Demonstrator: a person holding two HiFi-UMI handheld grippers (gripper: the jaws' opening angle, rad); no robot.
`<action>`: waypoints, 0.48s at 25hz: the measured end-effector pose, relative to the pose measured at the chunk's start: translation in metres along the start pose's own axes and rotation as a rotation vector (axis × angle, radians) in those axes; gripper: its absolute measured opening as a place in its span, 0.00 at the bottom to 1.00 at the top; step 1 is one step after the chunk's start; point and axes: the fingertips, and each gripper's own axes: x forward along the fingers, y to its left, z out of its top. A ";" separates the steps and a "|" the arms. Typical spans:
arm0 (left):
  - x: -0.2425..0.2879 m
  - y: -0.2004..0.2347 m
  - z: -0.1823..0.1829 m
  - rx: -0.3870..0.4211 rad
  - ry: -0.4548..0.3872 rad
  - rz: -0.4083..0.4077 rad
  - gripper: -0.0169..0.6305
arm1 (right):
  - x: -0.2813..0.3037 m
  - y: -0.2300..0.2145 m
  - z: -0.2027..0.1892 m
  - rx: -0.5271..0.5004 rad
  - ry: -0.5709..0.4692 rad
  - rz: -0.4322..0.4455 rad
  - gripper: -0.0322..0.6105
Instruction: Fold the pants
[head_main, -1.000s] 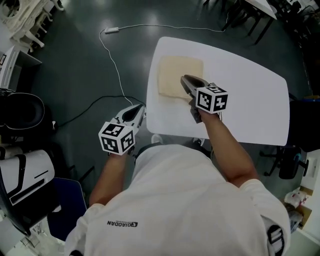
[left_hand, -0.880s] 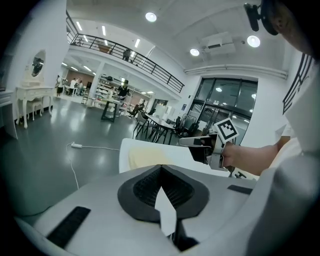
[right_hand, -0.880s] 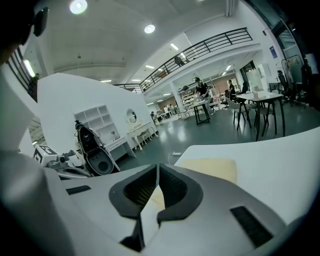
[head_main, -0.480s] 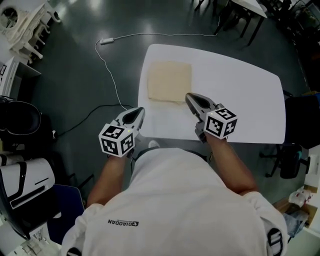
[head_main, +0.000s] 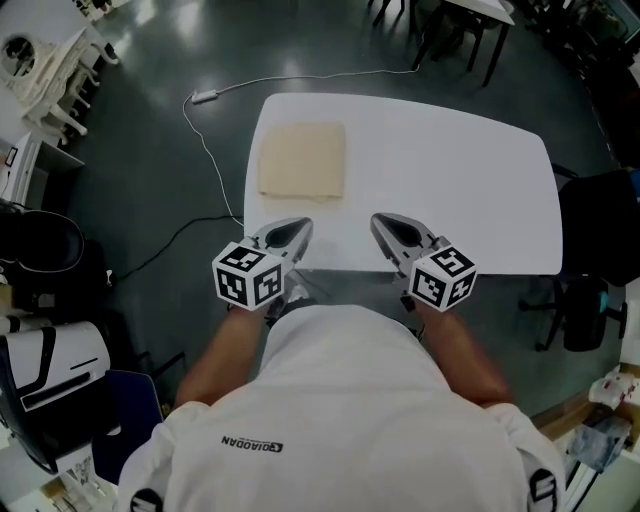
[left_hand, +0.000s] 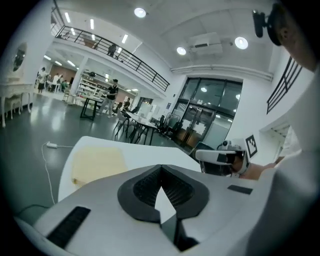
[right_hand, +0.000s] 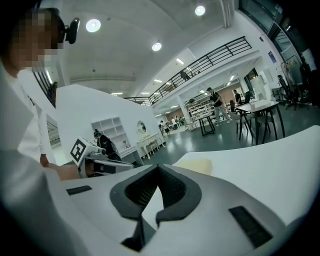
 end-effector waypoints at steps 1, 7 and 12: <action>0.006 -0.014 0.000 -0.019 -0.012 -0.011 0.06 | -0.014 -0.003 -0.001 -0.007 -0.001 0.004 0.08; 0.022 -0.077 -0.016 0.015 -0.012 0.026 0.06 | -0.086 -0.019 -0.010 -0.040 -0.012 0.018 0.08; 0.000 -0.101 -0.035 0.041 -0.003 0.094 0.06 | -0.108 -0.007 -0.023 -0.017 -0.016 0.053 0.08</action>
